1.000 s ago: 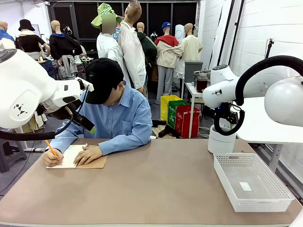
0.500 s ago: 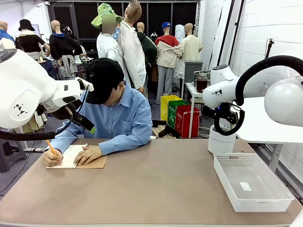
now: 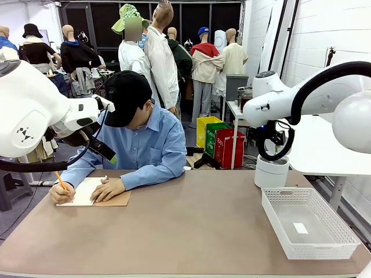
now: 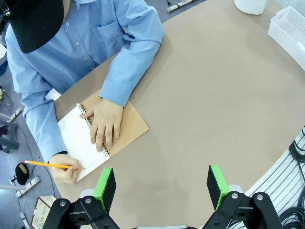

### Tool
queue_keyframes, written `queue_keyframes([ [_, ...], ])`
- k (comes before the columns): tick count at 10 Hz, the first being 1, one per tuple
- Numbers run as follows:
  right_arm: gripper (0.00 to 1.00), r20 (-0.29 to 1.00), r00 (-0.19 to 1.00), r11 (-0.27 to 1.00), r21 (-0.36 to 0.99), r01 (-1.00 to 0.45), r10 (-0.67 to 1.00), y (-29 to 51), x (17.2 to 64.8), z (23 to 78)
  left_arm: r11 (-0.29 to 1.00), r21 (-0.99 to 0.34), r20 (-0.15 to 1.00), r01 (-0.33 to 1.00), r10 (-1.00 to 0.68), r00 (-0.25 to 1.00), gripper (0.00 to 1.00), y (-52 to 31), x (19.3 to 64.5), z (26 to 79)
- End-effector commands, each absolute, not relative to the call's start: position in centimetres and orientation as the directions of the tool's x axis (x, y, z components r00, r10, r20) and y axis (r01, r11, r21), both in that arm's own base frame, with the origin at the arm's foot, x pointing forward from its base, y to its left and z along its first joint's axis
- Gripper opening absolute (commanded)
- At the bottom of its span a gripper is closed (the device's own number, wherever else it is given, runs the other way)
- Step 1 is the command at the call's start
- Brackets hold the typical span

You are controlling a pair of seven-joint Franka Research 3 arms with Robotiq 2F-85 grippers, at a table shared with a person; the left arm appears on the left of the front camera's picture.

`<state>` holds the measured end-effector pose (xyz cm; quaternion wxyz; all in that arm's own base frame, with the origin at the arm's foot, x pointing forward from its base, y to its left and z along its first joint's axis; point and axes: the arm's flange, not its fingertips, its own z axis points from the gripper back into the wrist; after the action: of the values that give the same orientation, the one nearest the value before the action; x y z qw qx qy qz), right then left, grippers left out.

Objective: Sort the paper based on its condition.
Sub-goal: If a person hands you a paper, place it in the Organizing basket , and if it's crumpled, put it in the Trash can.

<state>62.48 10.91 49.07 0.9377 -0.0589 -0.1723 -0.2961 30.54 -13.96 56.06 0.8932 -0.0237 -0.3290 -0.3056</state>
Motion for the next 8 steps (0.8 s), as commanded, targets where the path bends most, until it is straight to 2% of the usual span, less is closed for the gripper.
queue_keyframes([
  [1, 1.00, 0.351, 0.850, 0.908, 0.007, 0.419, -0.394, 13.3, 59.3, 49.5, 0.813, 0.157, 0.603, 0.561, -0.529, 0.597, 1.00, -13.9, 30.6, 56.0],
  [4, 1.00, 0.351, 0.933, 0.997, 0.037, 0.069, -0.077, 16.9, 54.2, 51.5, 0.813, 0.157, 0.603, 0.561, -0.529, 0.597, 1.00, -13.9, 30.6, 56.0],
  [6, 1.00, 0.354, 0.923, 0.982, 0.055, -0.180, 0.149, 18.2, 51.5, 51.8, 0.813, 0.157, 0.603, 0.561, -0.529, 0.597, 1.00, -13.9, 30.6, 56.0],
  [8, 1.00, 0.365, 0.875, 0.929, 0.066, -0.364, 0.317, 18.4, 50.0, 51.8, 0.813, 0.157, 0.603, 0.561, -0.529, 0.597, 1.00, -13.9, 30.6, 56.0],
])
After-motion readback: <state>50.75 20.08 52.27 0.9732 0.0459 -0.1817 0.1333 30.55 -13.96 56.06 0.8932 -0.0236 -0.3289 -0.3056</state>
